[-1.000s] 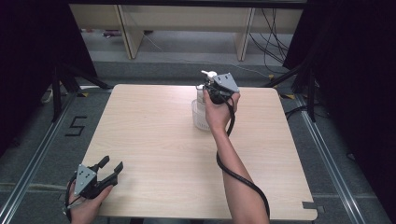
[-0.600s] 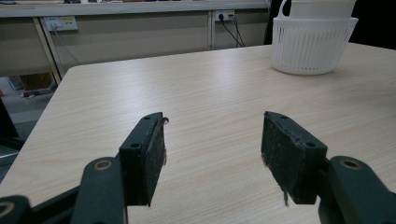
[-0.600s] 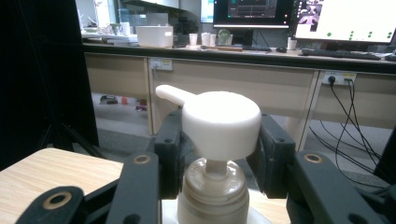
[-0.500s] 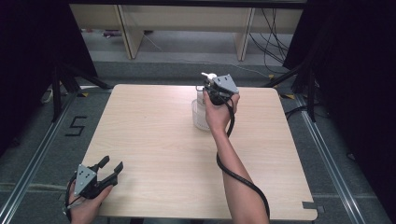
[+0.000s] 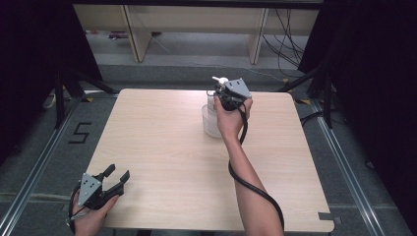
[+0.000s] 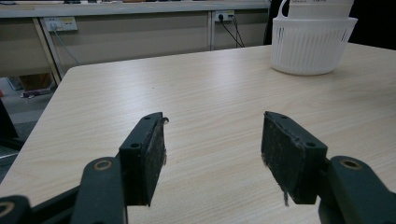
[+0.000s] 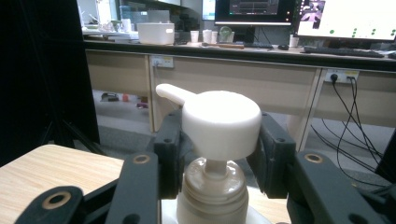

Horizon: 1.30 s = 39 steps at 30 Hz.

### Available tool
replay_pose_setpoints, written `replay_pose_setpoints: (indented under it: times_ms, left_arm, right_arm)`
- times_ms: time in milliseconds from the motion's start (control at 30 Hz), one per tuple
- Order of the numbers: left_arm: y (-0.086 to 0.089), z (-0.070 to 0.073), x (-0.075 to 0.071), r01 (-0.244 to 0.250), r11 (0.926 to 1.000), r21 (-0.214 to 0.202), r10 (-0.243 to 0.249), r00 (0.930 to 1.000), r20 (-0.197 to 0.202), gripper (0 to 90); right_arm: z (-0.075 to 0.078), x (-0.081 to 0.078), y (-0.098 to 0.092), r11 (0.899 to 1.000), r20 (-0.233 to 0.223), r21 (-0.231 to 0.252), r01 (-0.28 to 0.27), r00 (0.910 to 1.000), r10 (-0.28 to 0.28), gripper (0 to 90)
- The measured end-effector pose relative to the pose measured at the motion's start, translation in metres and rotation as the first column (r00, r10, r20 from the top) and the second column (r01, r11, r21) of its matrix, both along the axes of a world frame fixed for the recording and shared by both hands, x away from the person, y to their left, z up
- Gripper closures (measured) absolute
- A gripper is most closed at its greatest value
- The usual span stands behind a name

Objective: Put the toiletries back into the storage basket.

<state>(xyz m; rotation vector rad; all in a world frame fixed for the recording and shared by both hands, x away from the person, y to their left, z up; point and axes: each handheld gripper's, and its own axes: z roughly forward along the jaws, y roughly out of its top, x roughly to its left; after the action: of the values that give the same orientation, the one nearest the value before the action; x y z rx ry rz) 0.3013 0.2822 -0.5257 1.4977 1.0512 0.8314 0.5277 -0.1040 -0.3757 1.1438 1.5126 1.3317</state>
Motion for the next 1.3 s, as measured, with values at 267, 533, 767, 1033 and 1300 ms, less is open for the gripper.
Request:
replay_pose_setpoints:
  times_ms: [267, 533, 767, 1033, 1300]
  left_arm:
    - [0.000, 0.000, 0.000, 0.000, 1.0000, 0.001, 0.000, 1.0000, 0.000, 39.4]
    - [0.000, -0.001, 0.001, 0.001, 1.0000, -0.008, -0.001, 1.0000, 0.007, 39.3]
    - [0.000, 0.000, 0.000, -0.003, 1.0000, 0.001, 0.003, 1.0000, -0.001, 39.2]
    - [0.000, -0.001, 0.001, -0.003, 1.0000, -0.007, 0.003, 1.0000, 0.006, 39.2]
    - [0.000, 0.000, 0.001, -0.003, 1.0000, -0.006, 0.003, 1.0000, 0.006, 39.1]
  right_arm:
    - [0.002, 0.000, -0.001, 1.000, -0.010, -0.013, 0.000, 1.0000, 0.000, 55.9]
    - [0.004, 0.000, -0.002, 0.999, -0.035, -0.032, 0.005, 0.9994, -0.006, 31.6]
    - [0.005, -0.007, -0.006, 0.999, -0.056, -0.049, -0.004, 0.9984, 0.001, 26.5]
    - [0.003, -0.023, -0.013, 0.998, -0.081, -0.054, -0.043, 0.9960, 0.038, 24.5]
    - [-0.003, -0.044, -0.028, 0.996, -0.092, -0.061, -0.065, 0.9940, 0.060, 23.9]
